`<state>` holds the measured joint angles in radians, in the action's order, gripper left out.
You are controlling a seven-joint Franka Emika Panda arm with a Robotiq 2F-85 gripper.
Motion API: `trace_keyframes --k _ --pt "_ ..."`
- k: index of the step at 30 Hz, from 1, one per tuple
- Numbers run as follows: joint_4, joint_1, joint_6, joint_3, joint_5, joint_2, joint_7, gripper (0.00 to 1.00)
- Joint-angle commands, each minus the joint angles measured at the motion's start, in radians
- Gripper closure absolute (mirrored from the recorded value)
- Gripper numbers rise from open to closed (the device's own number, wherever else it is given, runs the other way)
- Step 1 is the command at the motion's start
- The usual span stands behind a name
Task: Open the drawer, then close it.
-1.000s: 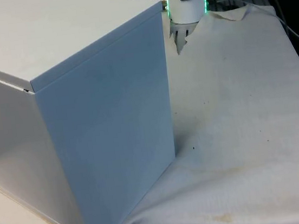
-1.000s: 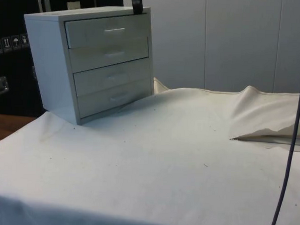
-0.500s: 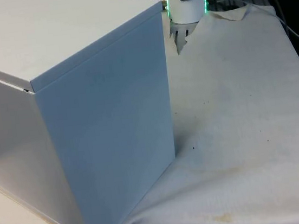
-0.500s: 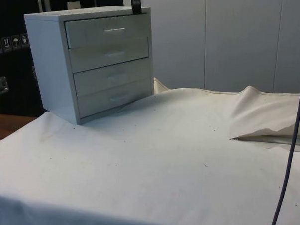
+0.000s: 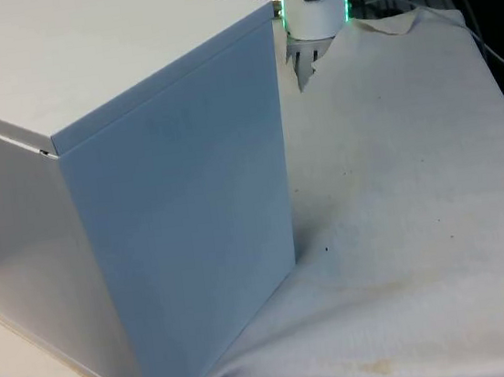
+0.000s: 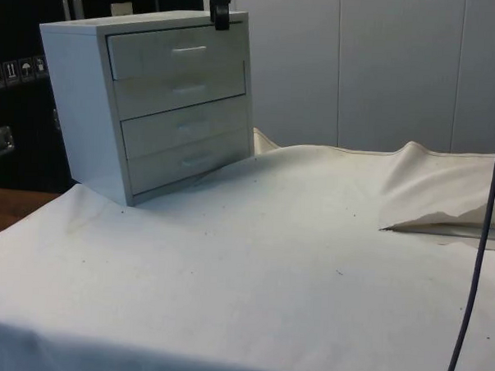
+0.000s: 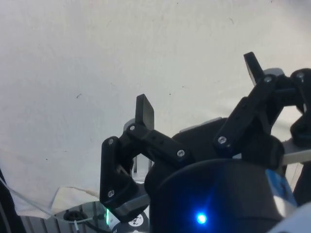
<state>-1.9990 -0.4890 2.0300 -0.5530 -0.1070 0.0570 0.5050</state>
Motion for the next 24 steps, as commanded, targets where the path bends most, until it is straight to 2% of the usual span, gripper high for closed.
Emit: trace_keyframes --k 1,24 --pt "-0.008 0.000 0.011 0.000 -0.008 0.010 0.011 0.00" --pt "-0.004 0.000 0.006 -0.007 -0.002 0.006 0.210 0.00"
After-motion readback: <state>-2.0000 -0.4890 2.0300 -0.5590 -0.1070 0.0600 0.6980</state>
